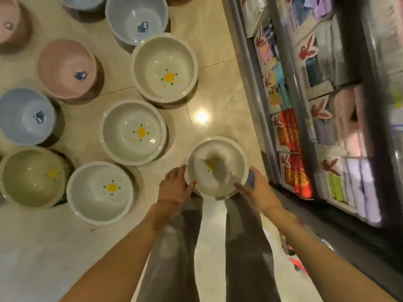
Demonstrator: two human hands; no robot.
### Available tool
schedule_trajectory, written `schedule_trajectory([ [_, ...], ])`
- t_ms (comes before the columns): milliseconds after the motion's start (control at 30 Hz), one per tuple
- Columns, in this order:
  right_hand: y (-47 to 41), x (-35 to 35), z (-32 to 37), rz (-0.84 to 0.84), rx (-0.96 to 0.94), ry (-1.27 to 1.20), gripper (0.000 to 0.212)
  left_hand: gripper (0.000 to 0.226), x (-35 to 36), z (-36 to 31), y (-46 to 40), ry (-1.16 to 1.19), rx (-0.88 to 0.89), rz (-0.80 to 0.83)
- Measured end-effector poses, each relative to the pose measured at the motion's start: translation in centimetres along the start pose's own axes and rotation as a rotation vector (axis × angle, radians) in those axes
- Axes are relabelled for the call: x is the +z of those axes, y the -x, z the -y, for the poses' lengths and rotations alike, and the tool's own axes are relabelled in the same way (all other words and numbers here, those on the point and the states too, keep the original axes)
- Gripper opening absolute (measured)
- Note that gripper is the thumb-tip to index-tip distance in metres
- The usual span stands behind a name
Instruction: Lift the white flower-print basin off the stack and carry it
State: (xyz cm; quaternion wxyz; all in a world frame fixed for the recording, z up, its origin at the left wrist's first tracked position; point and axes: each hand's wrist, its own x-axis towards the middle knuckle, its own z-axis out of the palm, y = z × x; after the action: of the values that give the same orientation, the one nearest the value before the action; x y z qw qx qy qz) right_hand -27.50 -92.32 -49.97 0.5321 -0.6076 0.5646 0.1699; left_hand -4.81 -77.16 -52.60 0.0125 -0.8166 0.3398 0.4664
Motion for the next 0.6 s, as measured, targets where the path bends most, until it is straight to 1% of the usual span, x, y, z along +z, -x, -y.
schedule_trajectory([
  [33,-2.0,0.3,-1.4,0.013,0.003,-0.039,0.062,0.075,1.9,0.9,-2.0,0.041,-0.013,-0.005],
  [100,-6.4,1.2,-4.8,0.035,0.028,-0.058,0.074,0.078,5.9,2.8,-5.9,0.099,-0.043,0.005],
  [167,-11.4,2.6,-9.5,0.096,0.039,-0.09,0.085,0.073,8.6,3.6,-9.3,0.144,-0.122,0.033],
  [233,-15.3,3.9,-12.1,0.074,0.126,-0.122,0.102,0.07,10.8,4.2,-12.5,0.209,-0.201,0.018],
  [300,-18.3,4.8,-13.7,0.067,0.196,-0.121,0.125,0.071,13.1,5.3,-15.6,0.256,-0.214,-0.006],
  [367,-21.5,5.9,-15.5,0.035,0.211,-0.127,0.148,0.073,15.3,6.8,-18.5,0.272,-0.214,-0.022],
  [400,-23.0,6.3,-16.5,0.028,0.225,-0.113,0.15,0.075,16.4,7.5,-19.8,0.271,-0.227,-0.022],
  [433,-24.4,6.8,-17.8,0.027,0.239,-0.09,0.145,0.077,17.3,8.1,-20.8,0.275,-0.243,-0.016],
  [500,-27.1,7.8,-19.9,0.01,0.274,-0.037,0.124,0.079,18.8,9.0,-22.9,0.302,-0.266,0.02],
  [600,-29.8,8.9,-21.8,-0.011,0.342,-0.041,0.099,0.082,20.1,9.7,-25.1,0.399,-0.278,0.111],
])
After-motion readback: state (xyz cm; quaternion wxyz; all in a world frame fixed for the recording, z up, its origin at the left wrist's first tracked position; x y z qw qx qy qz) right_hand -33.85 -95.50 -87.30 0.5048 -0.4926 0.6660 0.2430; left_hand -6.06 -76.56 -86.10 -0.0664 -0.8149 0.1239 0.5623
